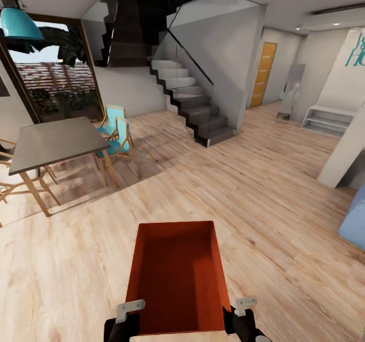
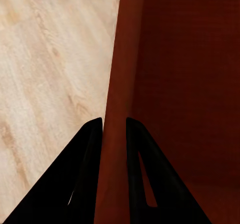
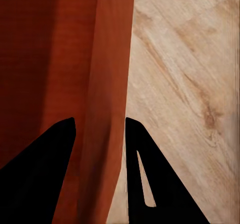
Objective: Move the two storage containers from the living room to the garage. In the garage, place one container on the floor and stack the other container on top of it (either order is fine).
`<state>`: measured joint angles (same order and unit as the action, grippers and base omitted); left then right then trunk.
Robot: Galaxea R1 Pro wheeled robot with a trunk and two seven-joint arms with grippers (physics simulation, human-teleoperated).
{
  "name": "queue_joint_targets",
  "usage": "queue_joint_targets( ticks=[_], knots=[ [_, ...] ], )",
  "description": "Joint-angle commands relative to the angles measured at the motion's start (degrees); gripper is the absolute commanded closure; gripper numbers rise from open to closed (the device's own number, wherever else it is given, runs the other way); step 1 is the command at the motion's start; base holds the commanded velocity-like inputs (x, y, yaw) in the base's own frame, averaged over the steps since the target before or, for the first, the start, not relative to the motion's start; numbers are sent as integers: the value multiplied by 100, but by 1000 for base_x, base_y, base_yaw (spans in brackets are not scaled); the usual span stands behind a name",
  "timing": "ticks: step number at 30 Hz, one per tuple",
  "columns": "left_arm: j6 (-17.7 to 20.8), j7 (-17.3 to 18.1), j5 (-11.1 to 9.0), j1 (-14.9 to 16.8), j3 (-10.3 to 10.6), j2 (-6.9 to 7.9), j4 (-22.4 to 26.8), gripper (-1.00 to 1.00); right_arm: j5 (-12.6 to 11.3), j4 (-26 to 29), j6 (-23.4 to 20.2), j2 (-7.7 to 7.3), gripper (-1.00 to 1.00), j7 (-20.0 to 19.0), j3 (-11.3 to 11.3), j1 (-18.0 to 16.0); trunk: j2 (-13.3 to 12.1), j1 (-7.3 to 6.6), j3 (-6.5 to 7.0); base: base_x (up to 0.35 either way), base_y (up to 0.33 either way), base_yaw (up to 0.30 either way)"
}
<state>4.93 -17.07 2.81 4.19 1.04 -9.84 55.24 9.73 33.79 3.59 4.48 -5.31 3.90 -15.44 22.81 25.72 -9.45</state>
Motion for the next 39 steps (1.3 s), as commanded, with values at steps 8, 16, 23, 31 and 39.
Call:
queue_joint_targets(
  ticks=[8, 16, 23, 31, 39],
  knots=[
    [52, -68, 96, 3, -9, -16, 22, 100, 37, -4, 17, 98, 100, -93, 41, 1, 11, 6, -11, 309, -135, -181],
    [52, -68, 96, 3, -11, -16, 22, 100, 37, -4, 12, 98, 100, -93, 36, -1, 11, 6, -11, 305, -140, -17],
    [52, -68, 96, 3, -15, -16, 22, 100, 37, -4, 10, 98, 100, -93, 41, -2, 11, 6, -11, 314, -83, -162],
    [52, -68, 96, 3, -16, -16, 22, 100, 37, -4, 10, 99, 100, -93, 41, -2, 11, 6, -11, 325, -2, -13],
    [52, -68, 96, 4, -16, -16, 22, 100, 37, -4, 9, 98, 100, -93, 41, -1, 11, 6, -11, 325, 0, -207]
  ],
)
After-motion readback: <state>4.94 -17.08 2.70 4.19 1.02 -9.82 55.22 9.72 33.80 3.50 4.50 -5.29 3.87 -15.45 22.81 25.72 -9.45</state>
